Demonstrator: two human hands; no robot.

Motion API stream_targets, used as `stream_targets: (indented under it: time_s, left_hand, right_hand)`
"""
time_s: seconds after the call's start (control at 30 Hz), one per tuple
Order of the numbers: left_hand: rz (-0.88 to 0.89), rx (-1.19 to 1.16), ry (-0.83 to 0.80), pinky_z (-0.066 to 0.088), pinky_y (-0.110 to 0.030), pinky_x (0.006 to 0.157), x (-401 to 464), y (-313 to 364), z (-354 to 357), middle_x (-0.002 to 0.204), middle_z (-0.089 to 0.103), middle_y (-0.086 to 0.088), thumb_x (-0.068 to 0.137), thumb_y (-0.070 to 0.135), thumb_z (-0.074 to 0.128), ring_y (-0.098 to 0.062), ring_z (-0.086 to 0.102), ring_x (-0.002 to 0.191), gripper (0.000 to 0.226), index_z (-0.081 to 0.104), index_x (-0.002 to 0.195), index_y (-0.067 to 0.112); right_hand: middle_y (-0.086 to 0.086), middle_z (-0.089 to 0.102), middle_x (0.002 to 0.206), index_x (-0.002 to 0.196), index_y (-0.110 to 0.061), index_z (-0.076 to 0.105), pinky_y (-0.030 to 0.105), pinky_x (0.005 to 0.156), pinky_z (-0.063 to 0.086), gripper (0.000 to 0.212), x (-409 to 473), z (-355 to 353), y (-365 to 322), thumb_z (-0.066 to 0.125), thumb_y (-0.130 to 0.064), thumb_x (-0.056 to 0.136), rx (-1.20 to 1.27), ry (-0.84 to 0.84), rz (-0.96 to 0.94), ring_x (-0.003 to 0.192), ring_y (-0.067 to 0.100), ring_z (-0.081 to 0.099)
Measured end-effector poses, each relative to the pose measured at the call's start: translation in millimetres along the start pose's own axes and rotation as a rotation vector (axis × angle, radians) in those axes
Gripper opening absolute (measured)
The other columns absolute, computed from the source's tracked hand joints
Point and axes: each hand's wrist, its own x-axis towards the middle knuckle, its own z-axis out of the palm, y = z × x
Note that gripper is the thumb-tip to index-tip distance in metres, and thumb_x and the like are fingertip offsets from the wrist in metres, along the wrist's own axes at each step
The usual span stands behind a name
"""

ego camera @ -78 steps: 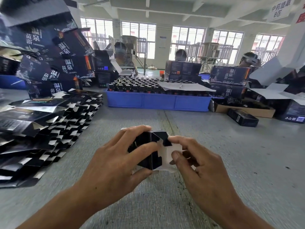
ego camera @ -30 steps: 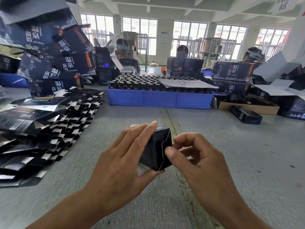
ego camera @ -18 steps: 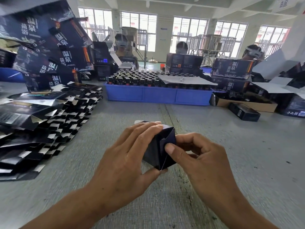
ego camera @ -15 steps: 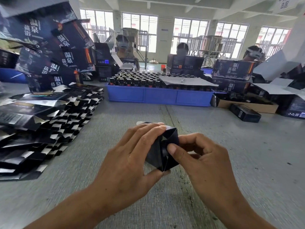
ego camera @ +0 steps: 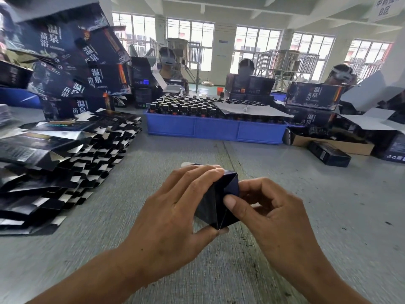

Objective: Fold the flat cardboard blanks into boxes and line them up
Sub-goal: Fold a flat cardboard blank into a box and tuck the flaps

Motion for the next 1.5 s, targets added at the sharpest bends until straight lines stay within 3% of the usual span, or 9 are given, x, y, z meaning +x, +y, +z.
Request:
stream_targets:
  time_s: [0.33, 0.43, 0.53, 0.63, 0.73, 0.87, 1.07, 1.23, 1.5]
  left_hand:
    - [0.114, 0.082, -0.016, 0.039, -0.04, 0.113, 2, 3, -1, 0.158, 0.037, 0.008, 0.084, 0.034, 0.071, -0.015, 0.032, 0.147, 0.078, 0.036, 0.153, 0.02]
    - [0.147, 0.122, -0.017, 0.031, -0.041, 0.117, 2, 2, 0, 0.163, 0.029, 0.001, 0.075, 0.012, 0.077, -0.021, 0.025, 0.151, 0.09, 0.035, 0.153, 0.018]
    - [-0.09, 0.07, 0.128, 0.036, -0.037, 0.112, 1, -4, -1, 0.161, 0.029, 0.005, 0.083, 0.011, 0.074, -0.016, 0.029, 0.148, 0.079, 0.036, 0.15, 0.026]
    - [-0.538, -0.295, 0.186, 0.038, -0.023, 0.101, 7, -8, -11, 0.143, 0.042, 0.026, 0.08, 0.058, 0.064, 0.014, 0.041, 0.127, 0.069, 0.031, 0.141, 0.056]
    - [-0.737, -0.787, 0.131, 0.052, -0.028, 0.092, 12, -15, -13, 0.125, 0.066, 0.016, 0.073, 0.058, 0.066, 0.007, 0.062, 0.108, 0.072, 0.044, 0.14, 0.046]
    - [-0.656, -0.959, 0.073, 0.057, -0.017, 0.079, 15, -13, -18, 0.115, 0.073, 0.012, 0.076, 0.045, 0.069, -0.006, 0.069, 0.105, 0.058, 0.056, 0.132, 0.043]
    - [-0.614, -0.932, 0.069, 0.058, -0.024, 0.079, 12, -9, -15, 0.113, 0.073, 0.009, 0.059, 0.042, 0.091, -0.015, 0.071, 0.102, 0.067, 0.059, 0.116, 0.053]
    - [-0.534, -0.86, 0.083, 0.057, -0.03, 0.074, 12, -6, -10, 0.111, 0.073, 0.012, 0.05, 0.053, 0.087, -0.014, 0.072, 0.098, 0.073, 0.05, 0.113, 0.06]
    - [-0.329, -0.56, 0.182, 0.052, -0.014, 0.059, 7, 4, -8, 0.122, 0.062, 0.031, 0.066, 0.051, 0.075, 0.0, 0.07, 0.097, 0.061, 0.047, 0.118, 0.066]
  right_hand:
    - [-0.038, 0.056, 0.118, 0.127, -0.062, 0.043, 0.011, 0.074, 0.055, 0.074, -5, 8, -6, 0.068, -0.082, 0.061, -0.02, -0.081, 0.055, 0.103, -0.01, 0.062]
    - [-0.037, 0.061, 0.107, 0.121, -0.065, 0.042, 0.011, 0.067, 0.055, 0.063, 0, 9, -4, 0.076, -0.066, 0.068, 0.11, -0.058, 0.178, 0.093, -0.007, 0.067]
    - [-0.023, 0.071, 0.093, 0.119, -0.047, 0.052, 0.027, 0.072, 0.061, 0.069, 8, 1, 9, 0.074, -0.035, 0.055, 0.229, -0.061, 0.314, 0.086, 0.005, 0.072]
    - [-0.011, 0.076, 0.092, 0.11, -0.035, 0.059, 0.037, 0.078, 0.063, 0.071, 11, -2, 14, 0.075, -0.021, 0.043, 0.305, -0.156, 0.438, 0.09, 0.016, 0.074]
    - [-0.019, 0.075, 0.096, 0.109, -0.033, 0.061, 0.023, 0.078, 0.056, 0.072, 10, 1, 13, 0.078, -0.023, 0.04, 0.239, -0.302, 0.443, 0.091, 0.002, 0.072]
    - [-0.032, 0.07, 0.102, 0.117, -0.036, 0.056, 0.012, 0.078, 0.05, 0.068, 8, 6, 7, 0.08, -0.029, 0.054, 0.148, -0.407, 0.383, 0.095, -0.011, 0.066]
    - [-0.028, 0.07, 0.113, 0.124, -0.042, 0.057, 0.021, 0.088, 0.054, 0.059, 10, -6, 8, 0.083, -0.042, 0.072, 0.284, -0.116, 0.179, 0.108, -0.004, 0.066]
    - [-0.024, 0.07, 0.118, 0.114, -0.062, 0.059, 0.007, 0.078, 0.052, 0.049, 9, -9, 8, 0.074, -0.039, 0.074, 0.347, -0.097, 0.066, 0.111, -0.005, 0.065]
    - [-0.032, 0.061, 0.127, 0.124, -0.07, 0.049, 0.014, 0.086, 0.053, 0.05, 6, -12, 5, 0.061, -0.048, 0.081, 0.202, -0.131, -0.057, 0.117, -0.008, 0.059]
